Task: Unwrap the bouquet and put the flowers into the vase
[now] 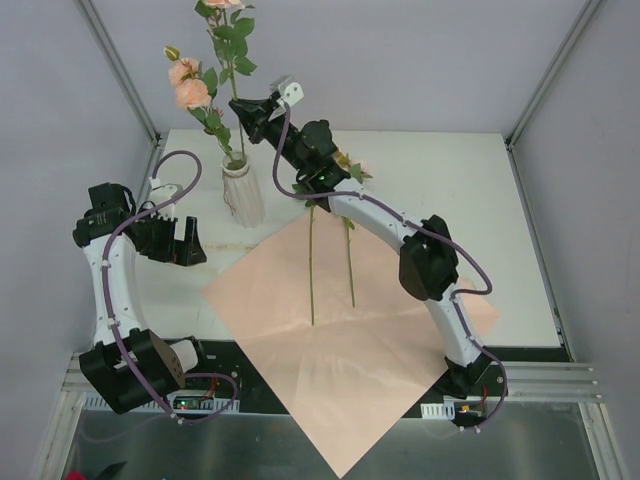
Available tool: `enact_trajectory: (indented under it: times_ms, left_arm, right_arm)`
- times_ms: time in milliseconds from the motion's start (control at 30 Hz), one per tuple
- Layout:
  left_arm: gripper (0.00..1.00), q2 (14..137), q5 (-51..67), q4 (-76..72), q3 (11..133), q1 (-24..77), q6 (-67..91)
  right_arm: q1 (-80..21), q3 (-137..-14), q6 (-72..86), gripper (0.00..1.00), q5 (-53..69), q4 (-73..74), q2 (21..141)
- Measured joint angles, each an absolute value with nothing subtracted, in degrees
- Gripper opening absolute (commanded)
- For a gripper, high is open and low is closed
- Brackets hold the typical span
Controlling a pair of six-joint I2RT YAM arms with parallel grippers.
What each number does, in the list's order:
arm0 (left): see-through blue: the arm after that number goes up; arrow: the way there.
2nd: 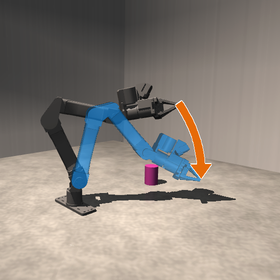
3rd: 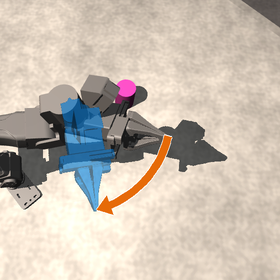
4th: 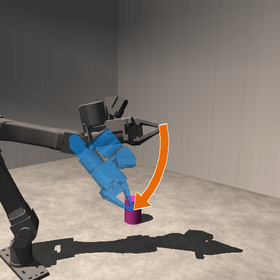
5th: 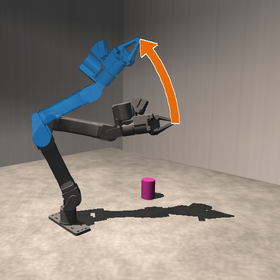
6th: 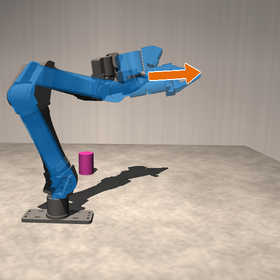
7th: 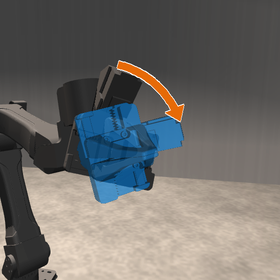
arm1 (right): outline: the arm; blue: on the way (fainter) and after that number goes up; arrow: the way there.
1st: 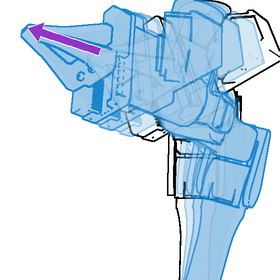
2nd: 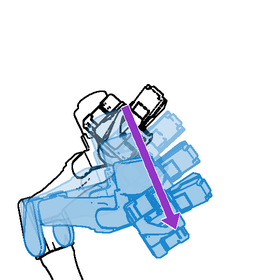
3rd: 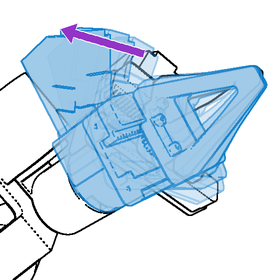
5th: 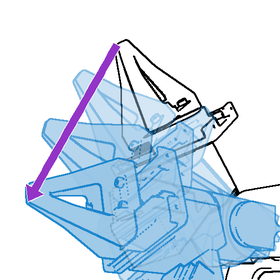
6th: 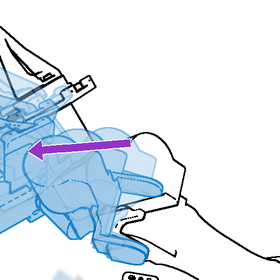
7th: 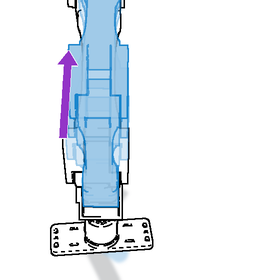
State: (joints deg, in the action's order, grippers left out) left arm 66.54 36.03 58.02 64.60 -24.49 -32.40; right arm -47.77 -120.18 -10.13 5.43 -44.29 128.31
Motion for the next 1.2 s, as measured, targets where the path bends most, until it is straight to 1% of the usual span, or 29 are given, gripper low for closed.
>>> enact_trajectory:
  times_ms: [33,100,133,200,233,300,333,433,500,600,700,800,867,933,967,1033,1200]
  left_arm:
    - [0.99,66.4,36.0,58.0,64.7,-24.5,-32.4]
    - [0.99,66.2,36.1,58.1,64.8,-24.5,-32.4]
    - [0.99,66.1,36.1,58.1,64.9,-24.6,-32.4]
    - [0.99,65.9,36.1,58.2,64.9,-24.9,-32.4]
    - [0.99,65.9,36.0,58.2,64.9,-24.9,-32.4]
    - [0.99,65.9,36.0,58.2,64.9,-24.9,-32.4]
    - [0.99,65.9,36.0,58.2,64.9,-24.9,-32.4]
    - [0.99,65.8,36.0,58.2,64.9,-24.9,-32.4]
    - [0.99,65.6,36.0,58.2,64.9,-24.9,-32.4]
    - [0.99,65.2,36.0,58.2,64.9,-24.9,-32.4]
    - [0.99,65.1,36.0,58.2,64.9,-24.9,-32.3]
    - [0.99,64.8,36.0,58.2,64.9,-25.2,-32.2]
    - [0.99,64.4,36.0,58.2,64.9,-25.3,-32.0]
    - [0.99,64.1,36.0,58.2,64.9,-25.3,-32.0]
    - [0.99,64.0,36.0,58.2,64.9,-25.3,-31.9]
    - [0.99,64.0,36.0,58.3,64.9,-25.3,-31.9]
    - [0.99,64.2,36.1,58.4,64.9,-25.3,-31.9]
  right_arm:
    - [-48.1,-119.9,-10.2,0.21,5.4,-42.9,128.3]
    - [-48.9,-119.1,-10.8,0.3,5.2,-41.1,128.2]
    - [-49.5,-118.1,-11.7,0.39,4.8,-39.6,127.8]
    - [-50.6,-115.4,-12.8,0.47,4.1,-37.1,126.6]
    - [-51.1,-112.8,-13.4,0.53,3.7,-36.2,125.3]
    - [-51.9,-108.0,-14.2,0.6,2.9,-34.5,122.7]
    - [-52.2,-104.4,-14.5,0.66,2.4,-33.6,120.8]
    - [-52.1,-96.6,-14.9,0.7,0.4,-30.4,115.3]
    - [-51.3,-91.9,-14.5,0.7,-1.0,-27.0,110.8]
    - [-49.0,-89.5,-13.3,0.7,-3.2,-21.1,106.1]
    - [-46.7,-92.0,-12.6,0.7,-6.7,-11.9,104.5]
    - [-45.7,-98.5,-12.0,0.7,-10.0,-0.7,107.3]
    - [-45.8,-101.8,-11.2,0.79,-11.8,5.0,110.3]
    - [-46.1,-102.4,-9.7,0.82,-13.9,9.8,113.1]
    - [-46.3,-102.4,-9.1,0.81,-14.9,12.3,114.6]
    - [-46.5,-102.5,-7.7,0.76,-16.5,16.5,117.7]
    - [-46.6,-103.3,-3.7,0.67,-20.3,25.5,125.1]
